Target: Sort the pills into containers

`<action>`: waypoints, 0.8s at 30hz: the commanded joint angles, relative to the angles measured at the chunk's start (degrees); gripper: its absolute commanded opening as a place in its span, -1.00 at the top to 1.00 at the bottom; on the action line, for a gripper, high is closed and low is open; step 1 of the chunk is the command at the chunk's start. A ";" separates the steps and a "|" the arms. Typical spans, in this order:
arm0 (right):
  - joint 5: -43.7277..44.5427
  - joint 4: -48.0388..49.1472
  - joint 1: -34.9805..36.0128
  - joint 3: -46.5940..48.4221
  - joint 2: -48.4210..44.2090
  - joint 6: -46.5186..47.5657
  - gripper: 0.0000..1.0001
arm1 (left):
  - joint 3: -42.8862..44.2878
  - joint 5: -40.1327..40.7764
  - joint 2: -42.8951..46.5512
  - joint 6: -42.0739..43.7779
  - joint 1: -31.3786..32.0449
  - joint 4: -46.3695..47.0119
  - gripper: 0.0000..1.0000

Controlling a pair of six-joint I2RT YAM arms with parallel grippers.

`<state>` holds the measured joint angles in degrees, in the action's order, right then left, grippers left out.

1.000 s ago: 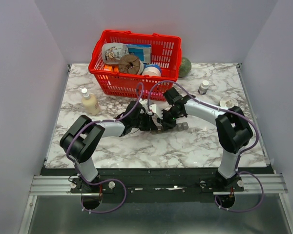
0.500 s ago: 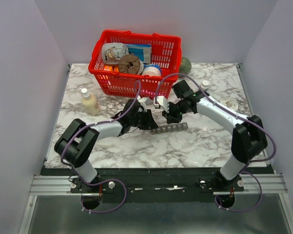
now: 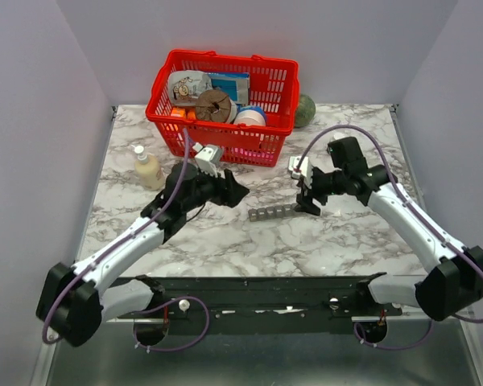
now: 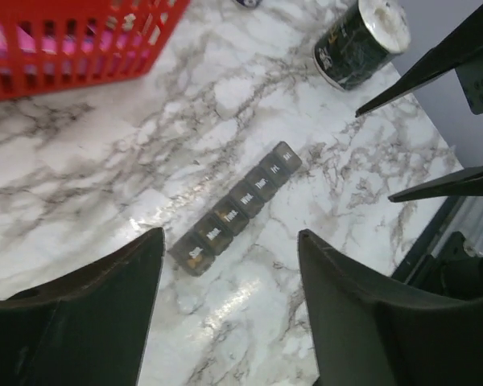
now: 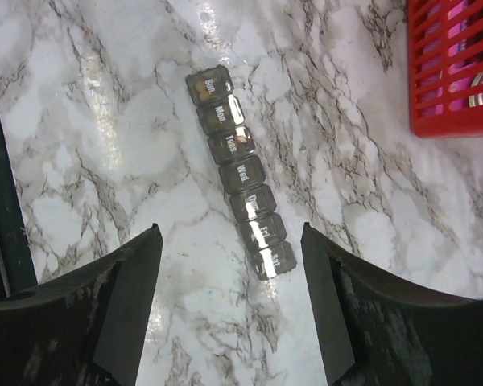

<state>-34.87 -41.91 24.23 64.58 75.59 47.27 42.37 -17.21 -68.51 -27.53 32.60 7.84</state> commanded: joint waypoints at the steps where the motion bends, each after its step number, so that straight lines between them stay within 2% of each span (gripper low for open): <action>1: -6.78 2.17 -0.67 -4.98 -7.46 4.24 -0.69 | -4.22 11.30 14.50 9.94 -0.70 -4.93 -0.87; 2: -6.61 3.49 -0.76 -5.68 -8.52 3.28 -0.74 | -4.57 12.72 16.81 11.60 -0.70 -5.37 -0.97; 5: -2.95 8.32 -1.90 -6.57 -11.25 -2.86 -0.99 | -4.75 16.41 24.64 16.43 -0.96 -7.74 -0.97; 7: 0.49 13.40 -3.56 -6.31 -13.00 -10.94 -0.99 | -3.26 18.51 28.15 19.08 -1.05 -12.55 -0.97; 11: -4.13 16.15 -13.13 -3.41 -15.55 -18.68 -0.99 | -1.06 21.95 31.77 24.10 -1.13 -19.51 -0.97; 13: -2.49 17.56 -14.38 -1.49 -16.09 -25.80 -0.99 | -0.88 22.13 33.52 25.33 -1.22 -21.88 -0.97; 21: 15.16 19.59 -14.82 2.83 -20.04 -46.10 -0.99 | -1.41 20.29 37.57 24.01 -1.13 -22.25 -0.97; 24: 20.80 19.50 -14.91 3.80 -21.10 -47.18 -0.99 | -0.36 20.20 37.31 23.75 -1.13 -22.42 -0.97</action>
<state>-24.99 -24.12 9.54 66.00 56.27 8.51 40.49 1.93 -31.53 -4.12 31.83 -13.06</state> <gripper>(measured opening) 0.995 0.987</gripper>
